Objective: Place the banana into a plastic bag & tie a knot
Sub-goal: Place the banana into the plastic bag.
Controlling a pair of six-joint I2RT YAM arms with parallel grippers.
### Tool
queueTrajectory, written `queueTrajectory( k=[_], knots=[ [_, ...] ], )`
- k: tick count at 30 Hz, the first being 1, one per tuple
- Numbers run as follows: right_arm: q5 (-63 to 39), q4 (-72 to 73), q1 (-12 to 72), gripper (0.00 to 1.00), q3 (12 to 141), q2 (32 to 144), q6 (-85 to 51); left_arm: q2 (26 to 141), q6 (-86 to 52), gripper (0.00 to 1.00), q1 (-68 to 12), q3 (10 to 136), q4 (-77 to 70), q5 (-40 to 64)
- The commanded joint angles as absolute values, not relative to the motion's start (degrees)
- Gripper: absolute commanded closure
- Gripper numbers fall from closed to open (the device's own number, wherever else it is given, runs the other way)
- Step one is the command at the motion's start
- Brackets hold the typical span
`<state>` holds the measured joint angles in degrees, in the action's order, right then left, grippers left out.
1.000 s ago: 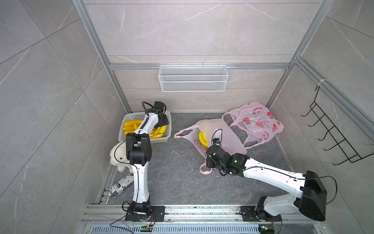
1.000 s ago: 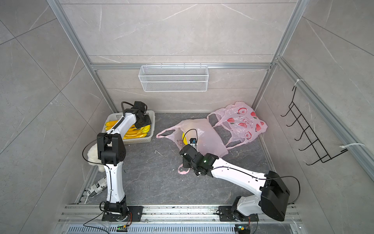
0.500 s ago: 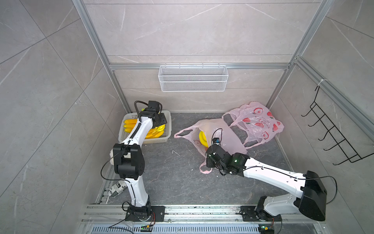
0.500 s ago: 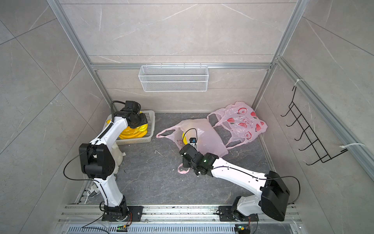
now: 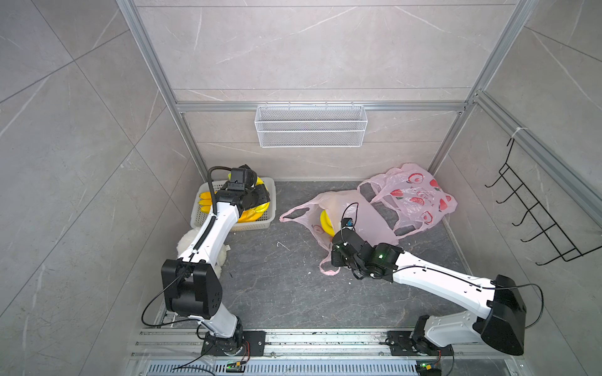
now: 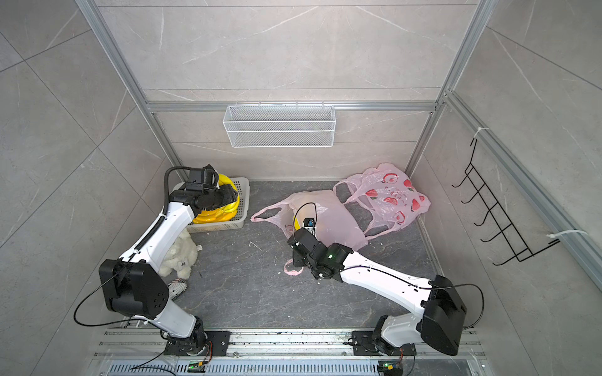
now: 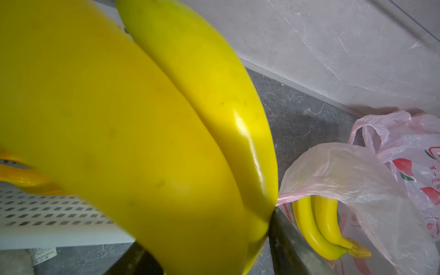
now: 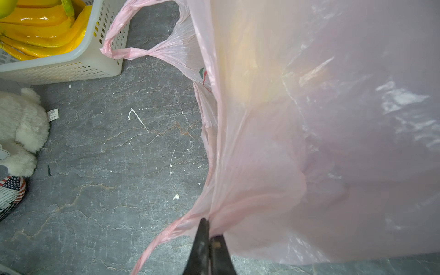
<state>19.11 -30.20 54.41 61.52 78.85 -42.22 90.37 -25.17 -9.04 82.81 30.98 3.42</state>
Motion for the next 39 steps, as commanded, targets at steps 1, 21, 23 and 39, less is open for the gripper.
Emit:
queueTrajectory(
  k=[1, 21, 23, 39],
  knots=[
    [20.3, -32.0, 54.3, 1.00, 62.5, 77.9, -41.4, 84.3, -25.8, 0.61, -10.1, 80.2, 27.8, 6.2],
    [19.6, -32.7, 54.3, 1.00, 65.0, 78.0, -40.4, 72.4, -26.6, 0.62, -34.3, 61.5, 21.2, 7.3],
    [19.5, -32.8, 54.4, 1.00, 65.3, 78.0, -40.4, 74.4, -26.6, 0.62, -36.9, 60.8, 19.2, 7.7],
    [18.6, -32.7, 54.9, 1.00, 63.6, 76.5, -39.5, 96.5, -29.2, 0.63, -39.8, 74.0, 13.6, 9.6]
  ],
)
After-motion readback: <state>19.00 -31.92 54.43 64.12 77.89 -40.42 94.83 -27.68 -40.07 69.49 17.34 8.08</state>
